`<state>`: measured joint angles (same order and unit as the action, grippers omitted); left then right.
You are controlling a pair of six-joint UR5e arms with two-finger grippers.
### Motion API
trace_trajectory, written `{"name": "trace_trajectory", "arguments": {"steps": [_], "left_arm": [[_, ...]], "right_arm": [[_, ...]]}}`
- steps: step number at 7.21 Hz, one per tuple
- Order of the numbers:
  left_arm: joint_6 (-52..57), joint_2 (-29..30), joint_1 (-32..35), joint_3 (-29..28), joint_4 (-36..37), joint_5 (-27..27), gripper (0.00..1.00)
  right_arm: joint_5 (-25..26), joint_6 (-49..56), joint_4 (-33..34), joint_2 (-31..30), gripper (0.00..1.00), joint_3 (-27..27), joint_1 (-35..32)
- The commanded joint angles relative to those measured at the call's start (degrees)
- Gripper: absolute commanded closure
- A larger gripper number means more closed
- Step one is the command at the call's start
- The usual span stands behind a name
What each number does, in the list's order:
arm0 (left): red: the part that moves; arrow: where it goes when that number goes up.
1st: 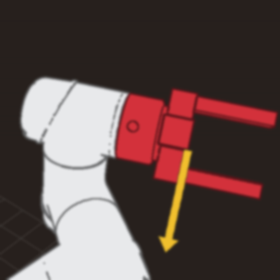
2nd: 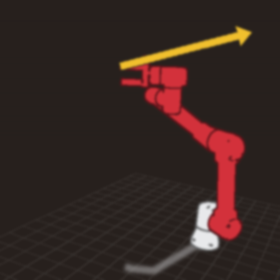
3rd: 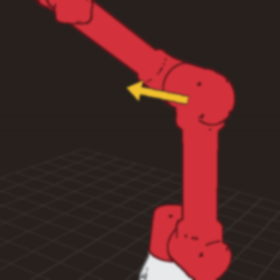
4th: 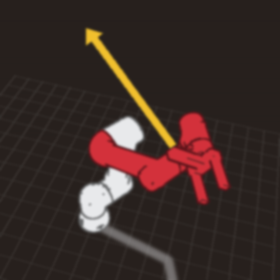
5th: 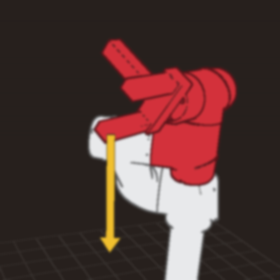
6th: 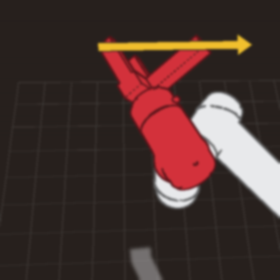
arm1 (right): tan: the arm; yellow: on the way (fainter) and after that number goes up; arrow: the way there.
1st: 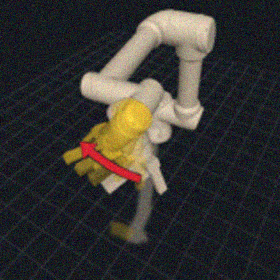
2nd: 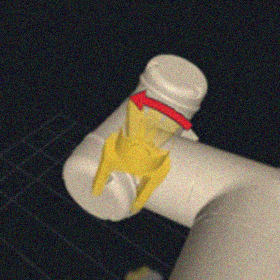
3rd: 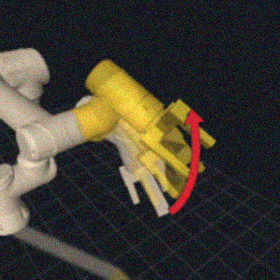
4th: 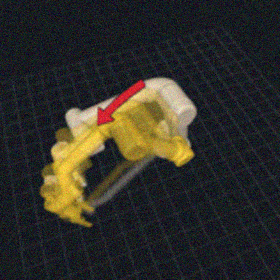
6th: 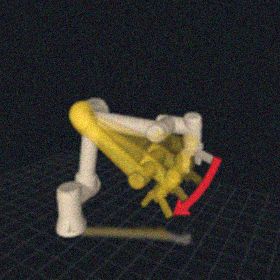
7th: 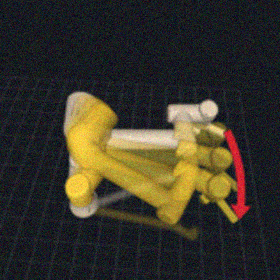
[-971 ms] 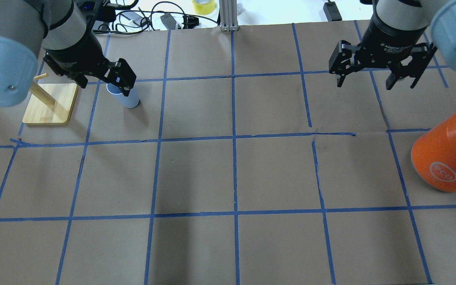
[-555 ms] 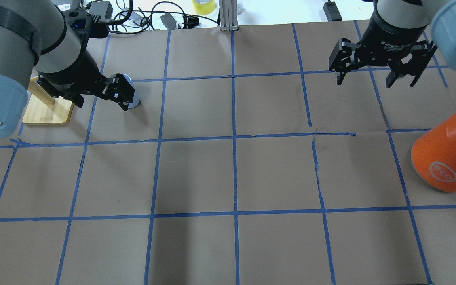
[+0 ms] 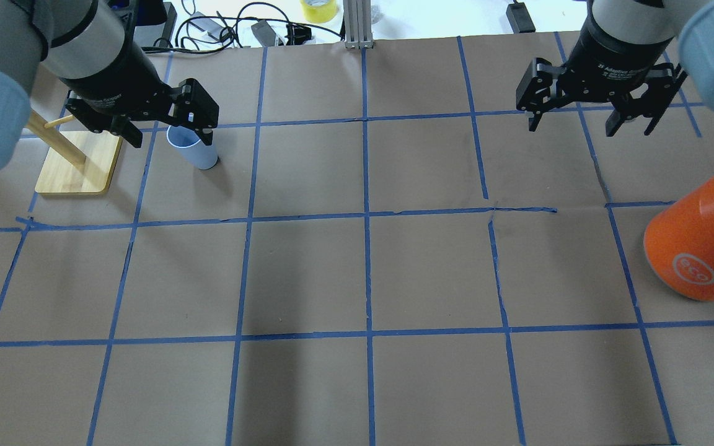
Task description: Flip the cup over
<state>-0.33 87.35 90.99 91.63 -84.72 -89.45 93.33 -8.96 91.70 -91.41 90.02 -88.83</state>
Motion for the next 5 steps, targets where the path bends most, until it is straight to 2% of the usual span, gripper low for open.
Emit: {"name": "trace_trajectory", "arguments": {"steps": [1, 5], "left_arm": [[-0.4, -0.4, 0.1, 0.0, -1.8, 0.2, 0.0], [-0.3, -0.6, 0.1, 0.0, -2.2, 0.2, 0.0]], "right_arm": [[0.0, -0.3, -0.3, -0.7, 0.0, 0.6, 0.1], [0.6, 0.2, -0.5, -0.8, 0.0, 0.7, 0.1]]}}
